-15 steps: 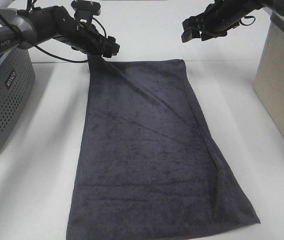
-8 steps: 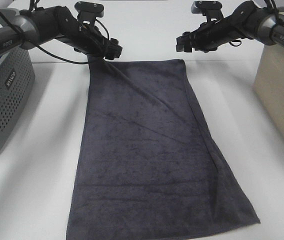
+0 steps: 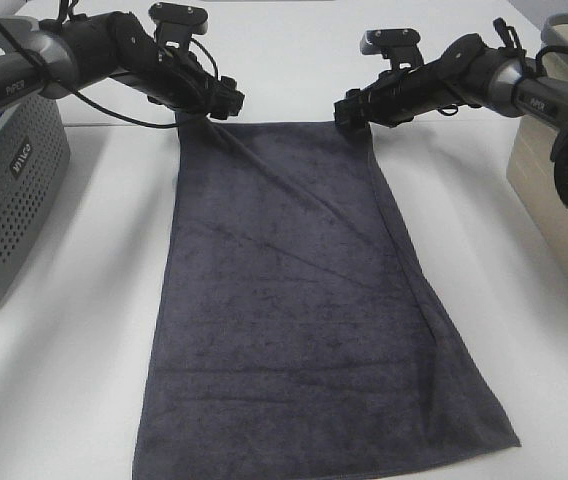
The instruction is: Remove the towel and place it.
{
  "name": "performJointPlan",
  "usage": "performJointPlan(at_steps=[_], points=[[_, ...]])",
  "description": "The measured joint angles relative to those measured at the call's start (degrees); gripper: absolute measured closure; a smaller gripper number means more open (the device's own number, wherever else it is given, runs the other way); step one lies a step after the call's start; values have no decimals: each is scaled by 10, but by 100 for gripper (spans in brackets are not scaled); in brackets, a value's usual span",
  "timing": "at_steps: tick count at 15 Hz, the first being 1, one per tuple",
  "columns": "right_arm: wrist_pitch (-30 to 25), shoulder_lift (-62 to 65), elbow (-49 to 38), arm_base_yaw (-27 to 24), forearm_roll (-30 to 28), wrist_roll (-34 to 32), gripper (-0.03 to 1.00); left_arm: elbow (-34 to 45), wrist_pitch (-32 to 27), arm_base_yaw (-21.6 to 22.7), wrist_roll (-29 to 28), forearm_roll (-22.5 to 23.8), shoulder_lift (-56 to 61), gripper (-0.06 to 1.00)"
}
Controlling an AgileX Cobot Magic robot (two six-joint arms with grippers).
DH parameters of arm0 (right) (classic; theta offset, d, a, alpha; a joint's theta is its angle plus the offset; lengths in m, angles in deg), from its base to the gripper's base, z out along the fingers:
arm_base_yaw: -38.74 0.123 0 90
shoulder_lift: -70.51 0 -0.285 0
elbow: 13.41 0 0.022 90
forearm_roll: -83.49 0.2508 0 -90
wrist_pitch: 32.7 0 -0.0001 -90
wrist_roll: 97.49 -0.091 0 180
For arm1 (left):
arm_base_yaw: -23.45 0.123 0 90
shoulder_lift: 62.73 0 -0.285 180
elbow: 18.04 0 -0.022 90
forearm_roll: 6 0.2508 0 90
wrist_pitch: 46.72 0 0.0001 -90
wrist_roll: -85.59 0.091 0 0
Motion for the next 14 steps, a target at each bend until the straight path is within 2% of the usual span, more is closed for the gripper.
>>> performJointPlan(at_steps=[2, 6, 8, 11, 12, 14], points=[[10, -1, 0, 1, -6, 1, 37, 0, 0, 0, 0, 0, 0, 19], [8, -13, 0, 1, -6, 1, 41, 0, 0, 0, 0, 0, 0, 19], [8, -14, 0, 1, -6, 1, 50, 0, 0, 0, 0, 0, 0, 19], [9, -14, 0, 1, -6, 6, 87, 0, 0, 0, 0, 0, 0, 19], [11, -14, 0, 1, -11, 15, 94, 0, 0, 0, 0, 0, 0, 19], [28, -14, 0, 1, -40, 19, 96, 0, 0, 0, 0, 0, 0, 19]])
